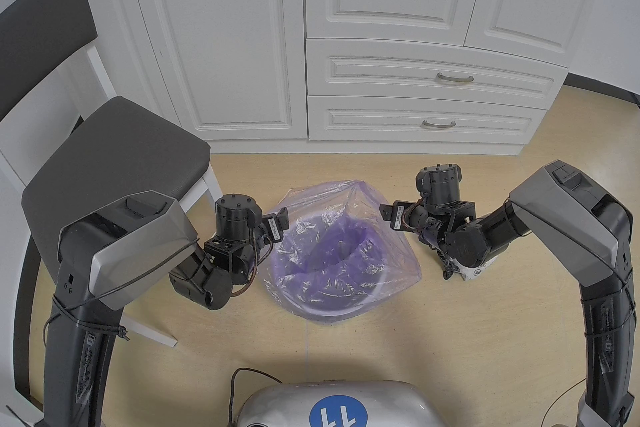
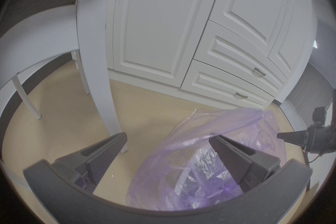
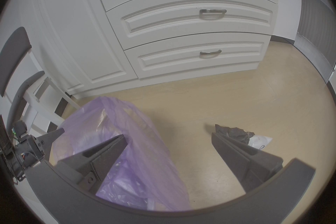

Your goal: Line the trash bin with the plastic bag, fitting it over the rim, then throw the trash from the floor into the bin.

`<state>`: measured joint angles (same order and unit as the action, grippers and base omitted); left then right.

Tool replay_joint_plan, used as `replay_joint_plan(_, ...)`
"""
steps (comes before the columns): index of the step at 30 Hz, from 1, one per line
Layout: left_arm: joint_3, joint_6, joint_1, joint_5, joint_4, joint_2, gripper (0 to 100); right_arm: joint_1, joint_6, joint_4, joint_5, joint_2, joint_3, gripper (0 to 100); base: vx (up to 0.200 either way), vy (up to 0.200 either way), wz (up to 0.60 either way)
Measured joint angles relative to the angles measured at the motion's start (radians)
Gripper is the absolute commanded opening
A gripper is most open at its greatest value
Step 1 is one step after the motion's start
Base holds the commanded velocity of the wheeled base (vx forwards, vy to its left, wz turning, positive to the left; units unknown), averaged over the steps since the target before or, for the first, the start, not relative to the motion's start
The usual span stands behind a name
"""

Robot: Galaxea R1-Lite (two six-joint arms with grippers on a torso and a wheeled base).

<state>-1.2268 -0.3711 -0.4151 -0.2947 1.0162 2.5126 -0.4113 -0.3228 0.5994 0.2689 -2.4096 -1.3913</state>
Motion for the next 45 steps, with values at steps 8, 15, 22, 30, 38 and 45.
replay_joint_plan(8,-0.033,-0.025,0.021,-0.003,0.000,0.016,100,0.029,-0.002,-0.008,-0.001,-0.055,-0.067,100,0.000,0.000,0.00)
replay_joint_plan(15,-0.064,-0.034,0.031,-0.021,0.000,0.031,100,0.031,-0.020,0.008,0.000,-0.079,-0.079,100,0.000,0.000,0.00)
replay_joint_plan(22,-0.090,-0.046,0.036,-0.023,0.000,0.061,100,0.029,-0.028,0.012,0.000,-0.110,-0.095,100,0.000,0.000,0.00)
replay_joint_plan(30,-0.157,-0.080,0.045,-0.036,0.000,0.106,100,0.039,-0.033,0.014,0.007,-0.204,-0.194,100,0.000,0.000,0.00)
replay_joint_plan(38,-0.239,-0.089,0.053,-0.096,-0.056,0.165,100,0.062,-0.033,0.012,0.013,-0.303,-0.281,100,0.000,0.000,0.00)
replay_joint_plan(45,-0.264,-0.072,0.058,-0.131,-0.141,0.197,100,0.067,-0.034,0.012,0.015,-0.331,-0.295,100,0.000,0.000,0.00)
